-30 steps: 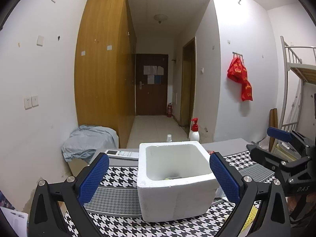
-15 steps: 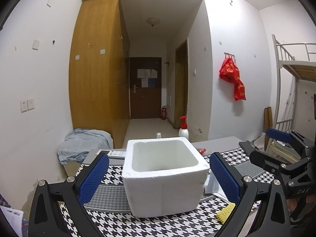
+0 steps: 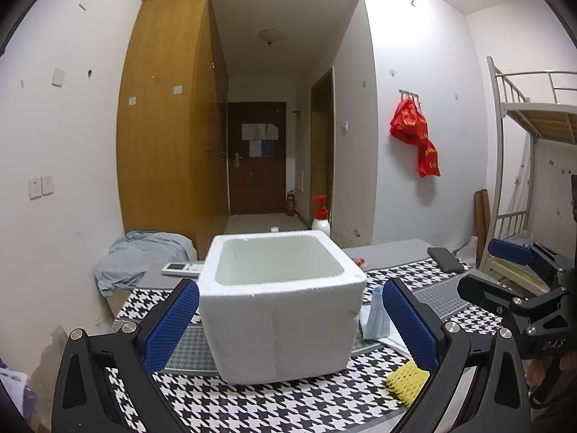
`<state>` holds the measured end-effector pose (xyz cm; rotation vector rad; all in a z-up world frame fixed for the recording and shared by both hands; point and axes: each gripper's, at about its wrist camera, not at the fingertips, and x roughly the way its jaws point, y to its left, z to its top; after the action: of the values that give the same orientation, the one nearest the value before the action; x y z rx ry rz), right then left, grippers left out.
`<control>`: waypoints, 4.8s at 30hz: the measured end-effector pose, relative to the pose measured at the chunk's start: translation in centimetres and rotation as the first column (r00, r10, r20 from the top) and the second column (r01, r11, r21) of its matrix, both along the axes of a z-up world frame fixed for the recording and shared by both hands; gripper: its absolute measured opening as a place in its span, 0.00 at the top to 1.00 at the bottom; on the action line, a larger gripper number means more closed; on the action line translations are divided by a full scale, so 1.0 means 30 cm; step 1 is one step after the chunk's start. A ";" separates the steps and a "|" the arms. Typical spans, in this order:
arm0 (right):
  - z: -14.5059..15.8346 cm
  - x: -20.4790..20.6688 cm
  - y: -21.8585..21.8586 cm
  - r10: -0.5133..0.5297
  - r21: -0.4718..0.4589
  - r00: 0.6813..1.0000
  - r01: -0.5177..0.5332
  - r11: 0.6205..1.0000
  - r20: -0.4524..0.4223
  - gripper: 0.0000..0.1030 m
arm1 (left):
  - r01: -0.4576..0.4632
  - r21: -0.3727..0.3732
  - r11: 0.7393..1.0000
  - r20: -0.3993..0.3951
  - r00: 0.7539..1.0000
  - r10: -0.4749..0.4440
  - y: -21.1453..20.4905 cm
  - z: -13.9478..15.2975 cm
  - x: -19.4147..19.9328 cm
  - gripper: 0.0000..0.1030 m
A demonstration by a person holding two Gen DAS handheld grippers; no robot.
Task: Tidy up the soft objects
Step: 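Withdraw both tools from the foam box toward the yellow foam net, then approach the yellow foam net with the left gripper, then grasp the yellow foam net with the left gripper and lift it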
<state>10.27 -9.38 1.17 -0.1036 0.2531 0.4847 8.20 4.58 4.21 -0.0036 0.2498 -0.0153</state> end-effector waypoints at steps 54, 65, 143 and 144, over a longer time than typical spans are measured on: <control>-0.254 0.081 -0.253 -0.252 -0.059 0.939 0.245 0.968 -0.232 0.00 | 0.339 0.004 0.941 -0.360 0.878 -0.315 -0.303 -0.328 0.194 0.01; -0.311 0.137 -0.293 -0.263 -0.064 0.920 0.255 0.965 -0.290 0.00 | 0.378 -0.005 0.926 -0.434 0.833 -0.343 -0.357 -0.373 0.238 0.01; -0.389 0.208 -0.342 -0.231 -0.056 0.903 0.227 0.972 -0.362 0.00 | 0.455 -0.109 0.884 -0.476 0.757 -0.448 -0.336 -0.358 0.246 0.80; -0.388 0.209 -0.338 -0.229 -0.058 0.904 0.224 0.973 -0.361 0.00 | 0.452 -0.109 0.885 -0.475 0.758 -0.446 -0.328 -0.359 0.241 0.80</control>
<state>16.53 -19.52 -10.47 0.0037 0.6293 0.2657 15.44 -5.27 -6.56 0.0675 0.7605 -0.5045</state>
